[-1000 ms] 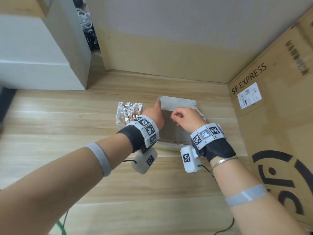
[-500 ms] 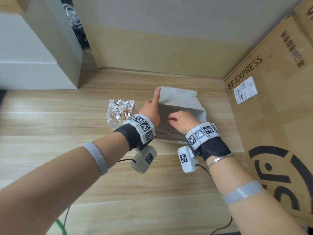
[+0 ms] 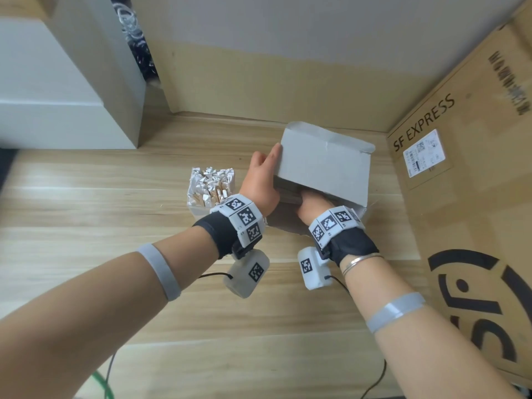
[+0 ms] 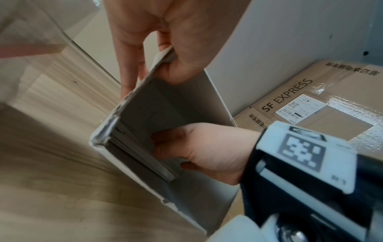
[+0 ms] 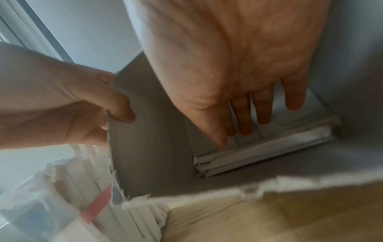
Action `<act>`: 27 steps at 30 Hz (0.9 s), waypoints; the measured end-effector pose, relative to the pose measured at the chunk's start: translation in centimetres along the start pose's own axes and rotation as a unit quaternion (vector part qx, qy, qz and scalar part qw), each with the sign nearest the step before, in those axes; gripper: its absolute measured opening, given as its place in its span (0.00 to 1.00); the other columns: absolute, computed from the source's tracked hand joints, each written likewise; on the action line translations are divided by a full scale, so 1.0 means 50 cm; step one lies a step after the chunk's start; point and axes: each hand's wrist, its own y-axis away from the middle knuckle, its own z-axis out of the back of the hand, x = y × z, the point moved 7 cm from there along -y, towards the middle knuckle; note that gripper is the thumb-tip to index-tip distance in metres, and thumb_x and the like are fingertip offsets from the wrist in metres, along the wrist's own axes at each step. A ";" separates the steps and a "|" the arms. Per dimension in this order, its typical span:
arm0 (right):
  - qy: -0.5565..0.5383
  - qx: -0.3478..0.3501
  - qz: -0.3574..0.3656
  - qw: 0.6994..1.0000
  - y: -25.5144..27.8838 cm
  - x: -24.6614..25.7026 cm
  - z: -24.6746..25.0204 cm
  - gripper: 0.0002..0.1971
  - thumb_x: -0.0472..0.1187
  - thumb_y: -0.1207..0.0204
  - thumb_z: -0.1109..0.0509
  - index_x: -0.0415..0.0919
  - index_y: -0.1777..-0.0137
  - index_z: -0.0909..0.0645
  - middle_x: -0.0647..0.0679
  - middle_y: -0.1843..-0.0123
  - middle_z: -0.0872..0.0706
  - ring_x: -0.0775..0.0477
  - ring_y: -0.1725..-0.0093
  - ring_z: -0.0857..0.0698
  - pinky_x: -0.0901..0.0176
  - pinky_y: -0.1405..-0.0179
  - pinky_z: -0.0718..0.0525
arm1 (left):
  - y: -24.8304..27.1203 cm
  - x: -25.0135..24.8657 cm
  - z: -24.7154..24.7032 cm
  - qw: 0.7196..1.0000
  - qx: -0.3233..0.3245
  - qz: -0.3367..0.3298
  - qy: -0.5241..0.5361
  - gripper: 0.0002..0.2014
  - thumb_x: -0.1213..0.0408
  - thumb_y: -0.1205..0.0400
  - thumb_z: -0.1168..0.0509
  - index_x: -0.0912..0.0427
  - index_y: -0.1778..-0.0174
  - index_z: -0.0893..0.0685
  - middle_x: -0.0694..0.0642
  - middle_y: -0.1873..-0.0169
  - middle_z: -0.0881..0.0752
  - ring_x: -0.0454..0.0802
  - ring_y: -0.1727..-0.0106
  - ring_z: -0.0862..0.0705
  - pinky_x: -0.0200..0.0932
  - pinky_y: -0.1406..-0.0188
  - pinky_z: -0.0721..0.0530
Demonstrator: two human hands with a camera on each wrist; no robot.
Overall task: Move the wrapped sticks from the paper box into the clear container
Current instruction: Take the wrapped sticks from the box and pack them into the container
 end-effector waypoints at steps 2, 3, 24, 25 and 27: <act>0.013 0.003 -0.010 1.000 0.000 0.001 -0.002 0.18 0.33 0.19 0.42 0.33 0.31 0.27 0.35 0.29 0.22 0.37 0.29 0.23 0.51 0.30 0.27 | 0.000 -0.004 0.001 1.000 0.000 -0.006 0.006 0.40 0.85 0.26 0.46 0.56 0.18 0.45 0.62 0.37 0.32 0.55 0.42 0.26 0.29 0.45 0.31; 0.021 0.005 -0.013 1.000 0.001 0.002 -0.003 0.16 0.34 0.19 0.42 0.32 0.32 0.25 0.35 0.31 0.21 0.37 0.30 0.22 0.51 0.31 0.26 | 0.000 -0.005 0.002 1.000 0.000 -0.009 0.007 0.40 0.85 0.26 0.46 0.56 0.18 0.45 0.62 0.37 0.32 0.53 0.44 0.27 0.29 0.45 0.31; -0.032 0.025 0.022 0.999 0.019 0.036 -0.008 0.20 0.35 0.18 0.42 0.33 0.26 0.30 0.34 0.28 0.24 0.35 0.29 0.23 0.49 0.33 0.25 | 0.011 0.000 0.004 1.000 0.010 -0.022 0.008 0.40 0.84 0.24 0.44 0.57 0.17 0.47 0.62 0.36 0.33 0.46 0.46 0.32 0.29 0.39 0.31; -0.029 0.027 0.020 0.999 0.020 0.037 -0.007 0.20 0.35 0.18 0.42 0.32 0.27 0.29 0.34 0.29 0.23 0.35 0.29 0.23 0.50 0.33 0.25 | 0.011 0.000 0.005 1.000 0.012 -0.018 0.005 0.40 0.84 0.24 0.44 0.57 0.17 0.47 0.62 0.36 0.33 0.46 0.46 0.31 0.30 0.39 0.30; -0.019 0.039 0.014 0.999 0.024 0.038 -0.009 0.18 0.34 0.18 0.42 0.31 0.29 0.27 0.33 0.29 0.23 0.35 0.30 0.23 0.51 0.33 0.25 | 0.011 -0.002 0.007 1.000 0.015 -0.012 -0.001 0.40 0.83 0.24 0.44 0.57 0.17 0.48 0.62 0.36 0.33 0.50 0.45 0.29 0.32 0.40 0.28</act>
